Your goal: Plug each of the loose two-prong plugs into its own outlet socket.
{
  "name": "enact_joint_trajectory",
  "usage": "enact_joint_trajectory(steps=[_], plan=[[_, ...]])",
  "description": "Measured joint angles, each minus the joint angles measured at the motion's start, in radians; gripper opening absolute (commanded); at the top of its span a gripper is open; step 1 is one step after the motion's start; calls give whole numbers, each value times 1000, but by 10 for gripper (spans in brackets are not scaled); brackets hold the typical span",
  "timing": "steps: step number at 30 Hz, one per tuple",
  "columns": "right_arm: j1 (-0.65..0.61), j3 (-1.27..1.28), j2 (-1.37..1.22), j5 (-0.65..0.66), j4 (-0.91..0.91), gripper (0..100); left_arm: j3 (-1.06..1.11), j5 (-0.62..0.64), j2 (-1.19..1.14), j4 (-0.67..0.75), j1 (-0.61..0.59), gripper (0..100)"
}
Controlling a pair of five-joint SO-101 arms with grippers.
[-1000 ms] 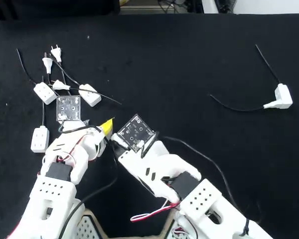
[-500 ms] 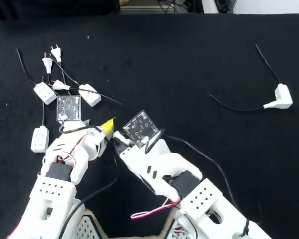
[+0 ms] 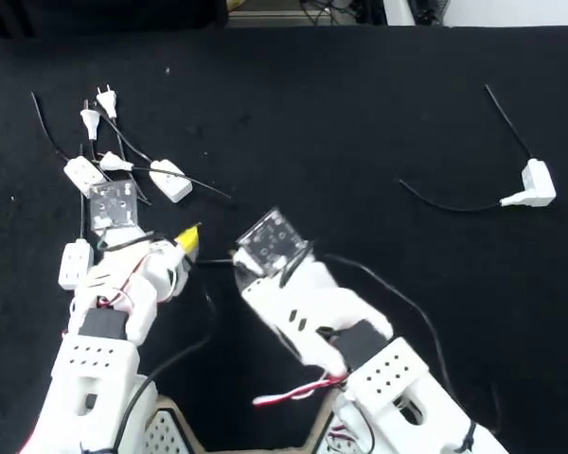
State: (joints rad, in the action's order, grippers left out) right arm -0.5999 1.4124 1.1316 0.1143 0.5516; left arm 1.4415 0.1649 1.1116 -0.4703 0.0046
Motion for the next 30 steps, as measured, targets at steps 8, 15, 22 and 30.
enact_joint_trajectory(steps=[8,15,22,30], plan=[[69,-218,-143,-51,189,11,-2,-2,-2,-15,-18,242],[74,-460,-494,-91,341,11,-132,-15,-181,-110,-18,242],[74,-600,-591,-100,528,11,-353,-35,-606,-110,-18,242],[37,-603,-600,-57,548,11,-485,-20,-864,-120,-18,242]])
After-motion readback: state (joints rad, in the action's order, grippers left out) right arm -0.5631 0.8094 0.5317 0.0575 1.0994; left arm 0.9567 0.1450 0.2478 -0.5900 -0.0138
